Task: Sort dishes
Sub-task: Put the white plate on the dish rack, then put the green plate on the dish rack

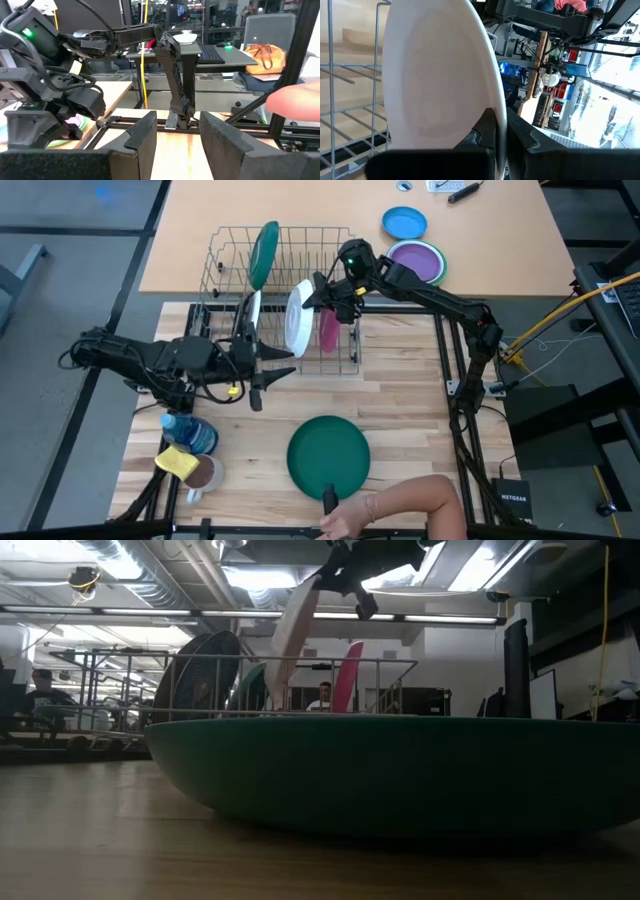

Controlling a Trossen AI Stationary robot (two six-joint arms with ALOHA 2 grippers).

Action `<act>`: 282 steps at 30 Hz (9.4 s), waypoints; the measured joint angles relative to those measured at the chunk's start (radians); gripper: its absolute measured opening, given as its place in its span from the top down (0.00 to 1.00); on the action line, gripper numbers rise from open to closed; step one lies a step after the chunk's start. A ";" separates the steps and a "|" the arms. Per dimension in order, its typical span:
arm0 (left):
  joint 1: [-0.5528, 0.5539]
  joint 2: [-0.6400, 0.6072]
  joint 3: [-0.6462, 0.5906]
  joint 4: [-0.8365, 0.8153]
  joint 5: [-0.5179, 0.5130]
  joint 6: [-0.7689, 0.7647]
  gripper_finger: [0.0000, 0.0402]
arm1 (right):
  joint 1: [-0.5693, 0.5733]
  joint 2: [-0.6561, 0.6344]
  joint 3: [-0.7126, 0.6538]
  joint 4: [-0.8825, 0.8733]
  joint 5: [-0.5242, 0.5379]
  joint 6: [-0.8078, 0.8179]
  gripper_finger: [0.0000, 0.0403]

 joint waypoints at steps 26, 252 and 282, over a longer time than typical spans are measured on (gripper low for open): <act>0.062 -0.001 0.000 -0.013 0.000 0.011 0.65 | -0.010 0.111 0.004 -0.038 -0.024 0.010 0.93; -0.094 -0.132 -0.061 0.599 -0.049 -0.929 0.65 | 0.688 -0.132 0.492 0.002 1.717 0.806 0.98; 0.049 0.051 -0.062 0.936 -0.262 -1.202 0.65 | 0.688 -0.127 0.492 0.259 1.547 0.436 0.98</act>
